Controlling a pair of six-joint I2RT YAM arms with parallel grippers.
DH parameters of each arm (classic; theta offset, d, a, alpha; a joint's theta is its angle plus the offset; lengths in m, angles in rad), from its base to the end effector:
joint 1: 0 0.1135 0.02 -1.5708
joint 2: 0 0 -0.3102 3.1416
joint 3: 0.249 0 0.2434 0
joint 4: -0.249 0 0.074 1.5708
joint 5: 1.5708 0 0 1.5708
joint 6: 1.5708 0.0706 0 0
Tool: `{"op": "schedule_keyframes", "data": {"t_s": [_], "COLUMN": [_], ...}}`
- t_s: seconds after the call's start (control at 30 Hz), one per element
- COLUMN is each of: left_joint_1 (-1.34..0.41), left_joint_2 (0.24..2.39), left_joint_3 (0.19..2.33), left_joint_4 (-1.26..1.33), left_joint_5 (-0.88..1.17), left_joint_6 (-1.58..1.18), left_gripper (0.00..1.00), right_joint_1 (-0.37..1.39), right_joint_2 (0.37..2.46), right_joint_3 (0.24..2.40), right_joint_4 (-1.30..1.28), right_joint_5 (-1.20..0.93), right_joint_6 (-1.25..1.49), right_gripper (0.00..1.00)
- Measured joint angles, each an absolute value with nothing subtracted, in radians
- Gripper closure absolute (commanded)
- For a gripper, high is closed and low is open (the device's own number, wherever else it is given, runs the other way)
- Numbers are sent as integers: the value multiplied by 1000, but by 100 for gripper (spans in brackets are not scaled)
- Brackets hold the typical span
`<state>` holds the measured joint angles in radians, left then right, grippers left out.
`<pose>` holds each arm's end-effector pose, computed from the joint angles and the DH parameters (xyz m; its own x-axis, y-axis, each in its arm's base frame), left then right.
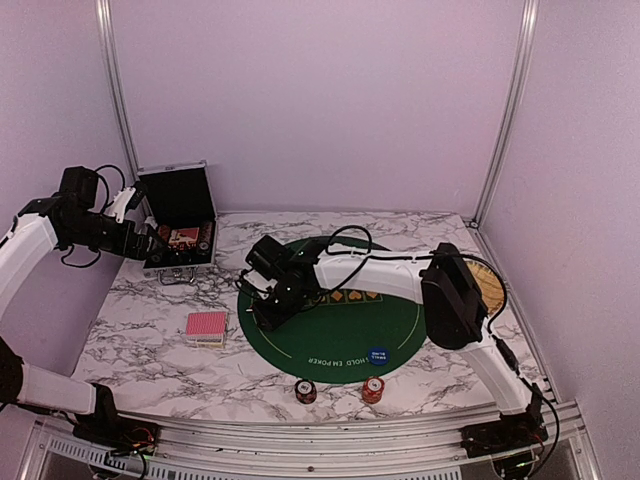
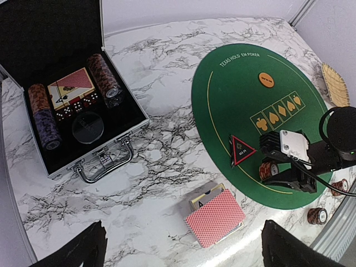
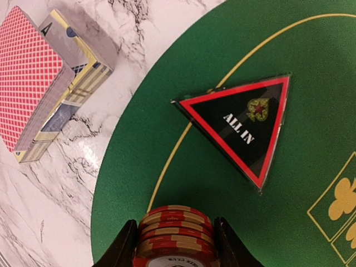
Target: Distribute texas hold em gaming equipment
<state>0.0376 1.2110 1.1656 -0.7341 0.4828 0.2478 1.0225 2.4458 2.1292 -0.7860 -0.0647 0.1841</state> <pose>0.2473 -0.0235 0.3571 -0.6082 0.1945 -0.7696 0.4599 0.8765 -0.1419 0.2912 0.4855 0.1670 -0.6160 -0.6580 -0.4331 -0.7670 0.6263 0.1393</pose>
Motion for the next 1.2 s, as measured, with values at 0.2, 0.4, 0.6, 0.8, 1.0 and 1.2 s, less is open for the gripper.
{"op": "schedule_keyframes", "data": {"t_s": [0.2, 0.4, 0.6, 0.8, 1.0, 1.2], "left_joint_1": [38, 38, 38, 38, 38, 38], "left_joint_2": [1211, 1211, 1211, 1211, 1211, 1211], "left_joint_3": [1166, 1166, 1166, 1166, 1166, 1166], "left_joint_4": [-734, -734, -734, -735, -735, -735], "left_joint_5": [490, 491, 491, 494, 497, 498], "left_joint_6": [249, 249, 251, 251, 251, 251], "left_gripper": [1, 1, 1, 1, 1, 1], "right_joint_1": [1023, 1023, 1023, 1023, 1023, 1023], "right_joint_2": [2462, 2485, 2486, 2486, 2478, 2339], "right_joint_3": [2131, 2146, 2147, 2147, 2146, 2045], "right_joint_4": [-777, -764, -760, -757, -757, -751], "right_joint_5": [-84, -93, -93, -89, -81, -68], "right_joint_6": [185, 184, 181, 178, 171, 167], "right_gripper": [83, 67, 47, 44, 44, 36]}}
